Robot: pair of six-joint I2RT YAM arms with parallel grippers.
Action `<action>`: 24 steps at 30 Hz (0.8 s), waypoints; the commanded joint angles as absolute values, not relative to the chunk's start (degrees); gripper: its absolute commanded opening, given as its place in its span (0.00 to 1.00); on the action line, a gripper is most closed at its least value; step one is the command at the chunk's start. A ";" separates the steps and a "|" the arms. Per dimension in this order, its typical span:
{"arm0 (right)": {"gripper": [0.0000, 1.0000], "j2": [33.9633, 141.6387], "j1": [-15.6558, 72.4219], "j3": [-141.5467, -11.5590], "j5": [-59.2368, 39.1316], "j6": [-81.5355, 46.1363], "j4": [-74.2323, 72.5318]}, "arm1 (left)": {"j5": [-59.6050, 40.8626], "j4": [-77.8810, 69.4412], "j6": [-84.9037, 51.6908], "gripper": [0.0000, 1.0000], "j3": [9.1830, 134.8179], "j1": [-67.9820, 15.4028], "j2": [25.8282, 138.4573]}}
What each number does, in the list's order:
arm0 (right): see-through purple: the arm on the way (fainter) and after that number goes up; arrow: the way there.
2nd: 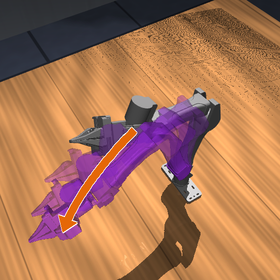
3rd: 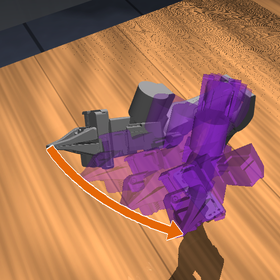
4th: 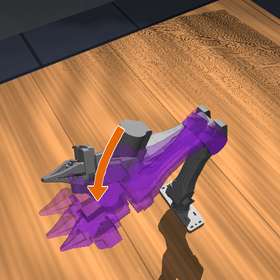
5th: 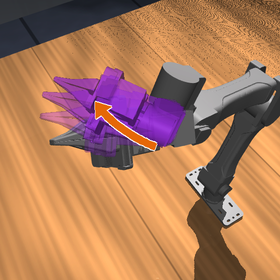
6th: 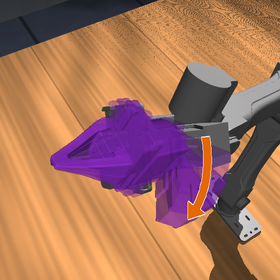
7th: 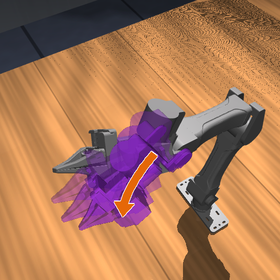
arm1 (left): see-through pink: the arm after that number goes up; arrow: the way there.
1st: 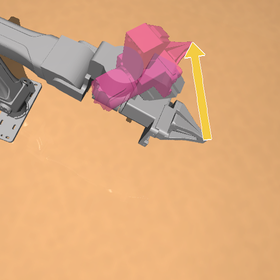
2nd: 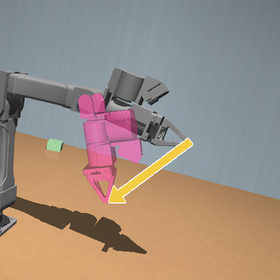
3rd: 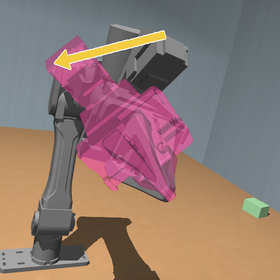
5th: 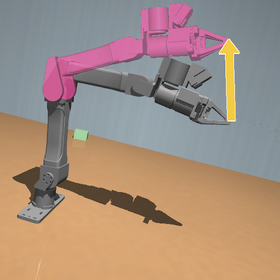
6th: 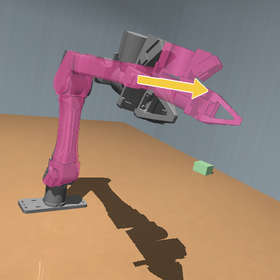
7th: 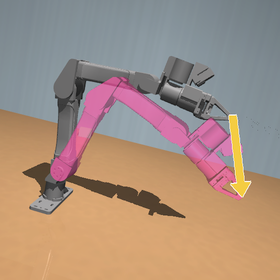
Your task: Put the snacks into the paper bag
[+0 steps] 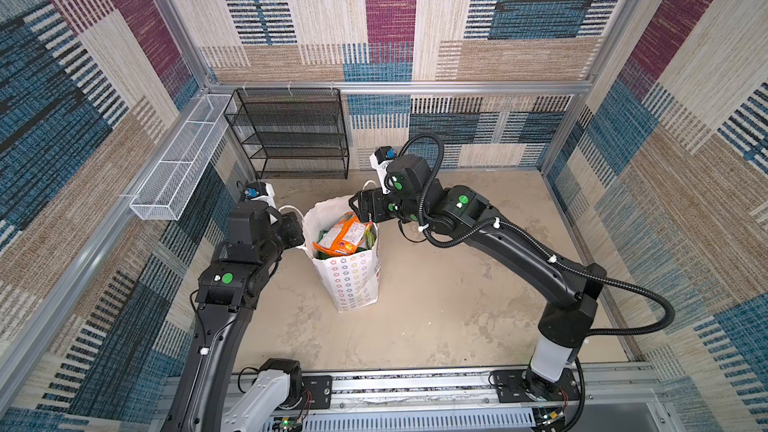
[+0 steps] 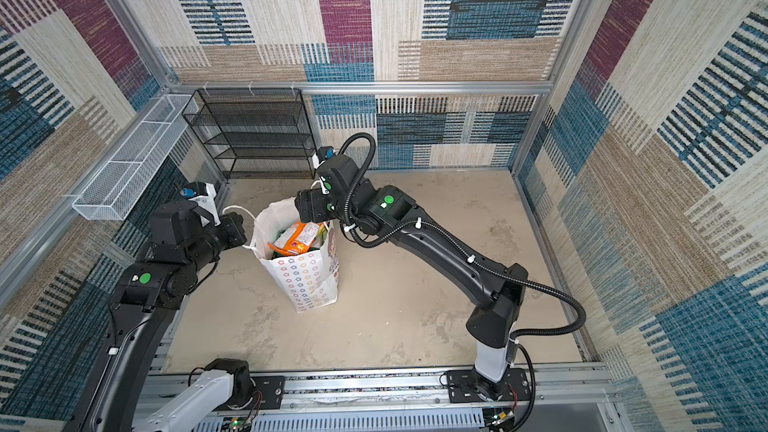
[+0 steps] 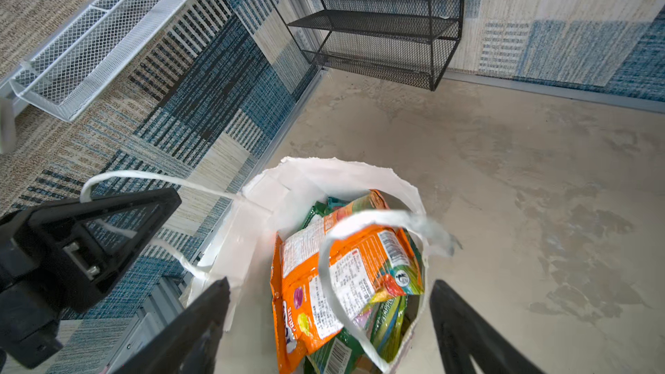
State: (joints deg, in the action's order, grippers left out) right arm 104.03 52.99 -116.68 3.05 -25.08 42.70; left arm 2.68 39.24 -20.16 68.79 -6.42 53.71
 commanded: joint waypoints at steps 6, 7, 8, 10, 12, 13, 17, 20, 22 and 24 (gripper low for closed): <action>0.30 111.41 49.00 -123.49 -11.36 -25.77 36.71 | 3.28 36.87 -20.04 0.04 69.56 -6.42 53.70; 0.20 111.62 48.97 -124.39 -12.27 -25.34 36.31 | 3.33 37.20 -20.51 0.05 70.11 -6.42 53.90; 0.12 111.33 49.04 -124.96 -13.40 -24.70 35.60 | 3.05 37.79 -20.94 0.04 71.05 -6.42 54.34; 0.02 109.68 48.97 -124.84 -16.20 -22.99 33.29 | 1.10 38.59 -21.58 0.03 73.21 -6.42 55.47; 0.00 106.37 48.62 -122.54 -21.01 -21.00 29.29 | -3.83 39.20 -22.69 0.00 76.36 -6.42 57.67; 0.00 104.94 48.22 -121.10 -22.20 -20.51 27.69 | -7.12 39.20 -23.62 0.00 77.87 -6.42 58.94; 0.00 101.64 43.63 -118.57 -25.31 -21.91 24.79 | -16.89 38.50 -27.81 0.00 87.52 -7.68 65.88; 0.00 100.83 41.44 -122.04 -28.19 -21.77 25.56 | -16.08 38.64 -27.69 0.00 95.54 -10.70 68.78; 0.00 99.08 41.40 -121.96 -26.66 -20.38 25.61 | -13.25 38.66 -27.15 0.00 98.87 -13.18 69.32; 0.00 97.79 40.87 -120.68 -22.96 -19.01 27.00 | -10.95 38.07 -27.11 0.00 99.63 -14.85 69.83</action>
